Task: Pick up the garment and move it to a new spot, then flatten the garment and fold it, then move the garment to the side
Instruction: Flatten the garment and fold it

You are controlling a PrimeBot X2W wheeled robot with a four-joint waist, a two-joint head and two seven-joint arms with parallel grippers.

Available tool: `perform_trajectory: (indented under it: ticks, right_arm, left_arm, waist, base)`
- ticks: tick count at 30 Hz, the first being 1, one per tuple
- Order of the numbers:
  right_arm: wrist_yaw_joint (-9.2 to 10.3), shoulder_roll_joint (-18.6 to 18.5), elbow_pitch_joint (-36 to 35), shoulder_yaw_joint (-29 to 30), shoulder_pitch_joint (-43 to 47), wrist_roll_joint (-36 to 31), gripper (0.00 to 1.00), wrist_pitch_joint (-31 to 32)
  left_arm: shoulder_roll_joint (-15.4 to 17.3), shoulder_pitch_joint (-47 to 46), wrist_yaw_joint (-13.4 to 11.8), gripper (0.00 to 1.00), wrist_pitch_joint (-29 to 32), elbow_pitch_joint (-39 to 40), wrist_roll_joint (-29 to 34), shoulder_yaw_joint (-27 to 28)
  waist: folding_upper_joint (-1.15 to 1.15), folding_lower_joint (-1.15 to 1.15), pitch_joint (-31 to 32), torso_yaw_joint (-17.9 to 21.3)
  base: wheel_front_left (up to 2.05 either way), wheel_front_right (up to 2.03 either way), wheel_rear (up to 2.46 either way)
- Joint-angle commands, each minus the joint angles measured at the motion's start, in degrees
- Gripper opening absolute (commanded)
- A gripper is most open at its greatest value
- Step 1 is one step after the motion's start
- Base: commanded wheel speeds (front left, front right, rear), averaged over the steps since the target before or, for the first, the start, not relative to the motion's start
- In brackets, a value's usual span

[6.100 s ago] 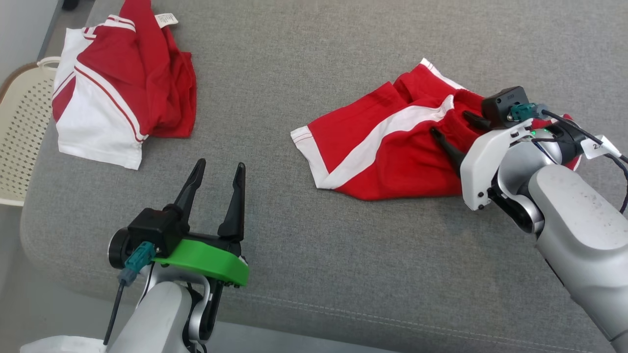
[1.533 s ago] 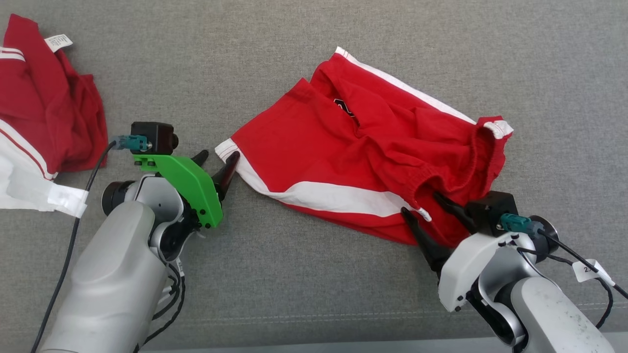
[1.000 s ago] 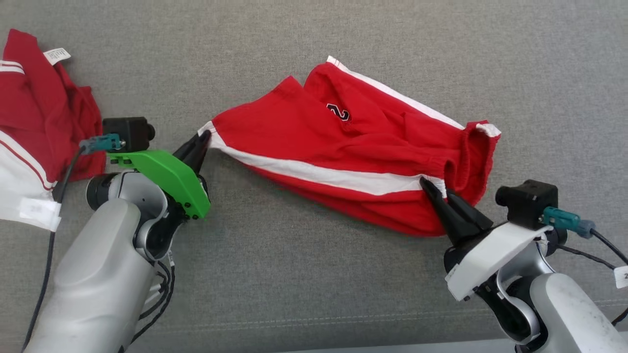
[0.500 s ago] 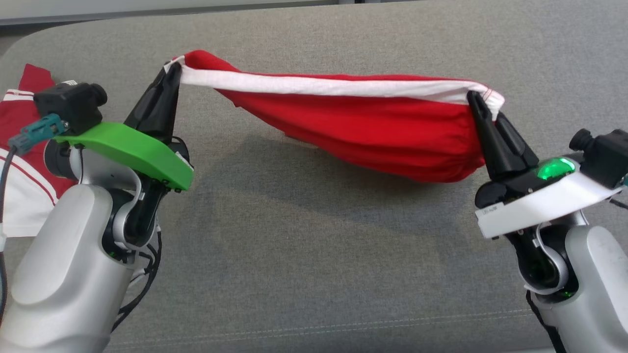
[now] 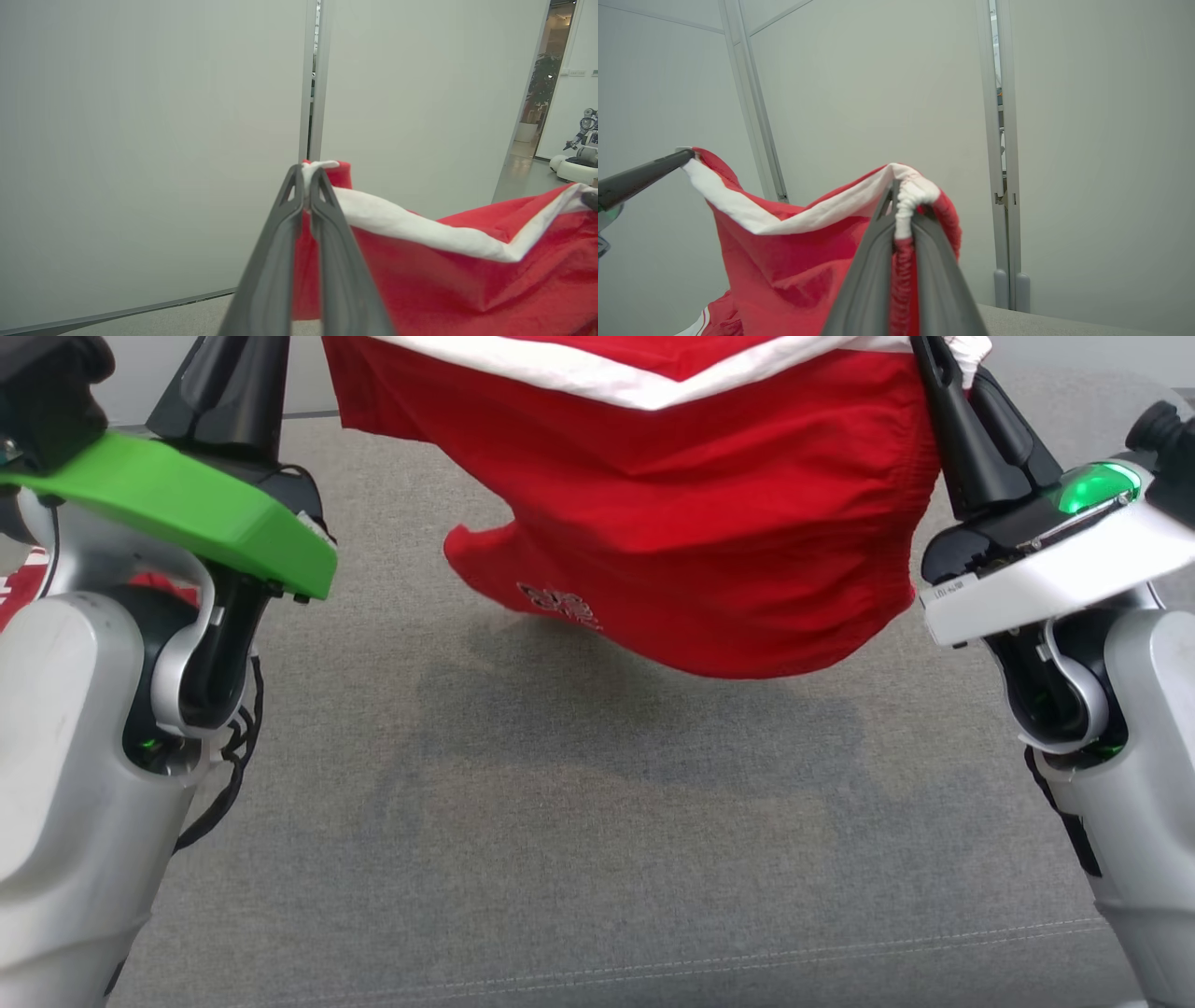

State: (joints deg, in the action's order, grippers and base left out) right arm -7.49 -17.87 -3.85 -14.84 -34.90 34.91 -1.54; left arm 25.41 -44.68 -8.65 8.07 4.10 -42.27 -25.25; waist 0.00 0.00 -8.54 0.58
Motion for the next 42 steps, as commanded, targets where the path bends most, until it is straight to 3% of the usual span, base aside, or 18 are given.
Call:
perform_trajectory:
  ticks: [1, 10, 21, 27, 30, 38, 42]
  right_arm:
    - [0.00, -0.4, 1.0, -0.4, -1.2, 0.2, 0.00, 0.1]
    - [0.00, -1.0, 10.1, -4.0, -10.1, -0.6, 0.00, -2.4]
    - [0.00, 0.9, 31.6, -10.3, -31.6, -1.2, 0.00, -9.9]
    - [0.00, 2.2, 42.4, -11.8, -42.7, -1.0, 0.00, -13.0]
    - [0.00, 2.7, 46.0, -11.3, -47.2, -2.3, 0.00, -13.6]
    - [0.04, 5.2, 45.8, -1.3, -52.2, -8.6, 0.00, -13.7]
    - [0.04, 7.3, 47.7, -2.0, -51.6, -10.9, 0.00, -13.6]
  left_arm:
    - [0.1, -1.2, -0.4, 0.00, 0.3, 0.1, 0.5, -0.2]
    - [-2.4, -6.7, 1.4, 0.00, 0.8, -6.9, -0.6, -0.8]
    - [-7.8, -24.1, 6.0, 0.00, 0.9, -30.5, -0.8, -1.6]
    - [-10.5, -33.8, 7.6, 0.00, -2.6, -42.7, 0.3, -1.3]
    - [-11.9, -37.8, 8.2, 0.00, -5.9, -47.8, -0.3, -0.1]
    - [-13.7, -47.2, 10.5, 0.00, -11.0, -58.3, 1.1, -0.3]
    - [-15.1, -48.0, 12.0, 0.00, -12.6, -62.3, 1.1, -1.0]
  waist:
    - [0.00, 0.00, -0.1, 0.0]
    - [0.00, 0.00, -2.7, 0.1]
    - [0.00, 0.00, -9.4, -0.6]
    - [0.00, 0.00, -12.1, -1.7]
    - [0.00, 0.00, -13.2, -2.4]
    - [0.00, 0.00, -16.5, -3.6]
    - [0.00, 0.00, -19.4, -3.5]
  base:
    - [0.00, 0.00, 0.00]
    - [0.00, 0.00, 0.00]
    - [0.00, 0.00, 0.00]
    - [0.00, 0.00, 0.00]
    - [0.00, 0.00, 0.00]
    - [0.00, 0.00, 0.00]
    - [0.00, 0.00, 0.00]
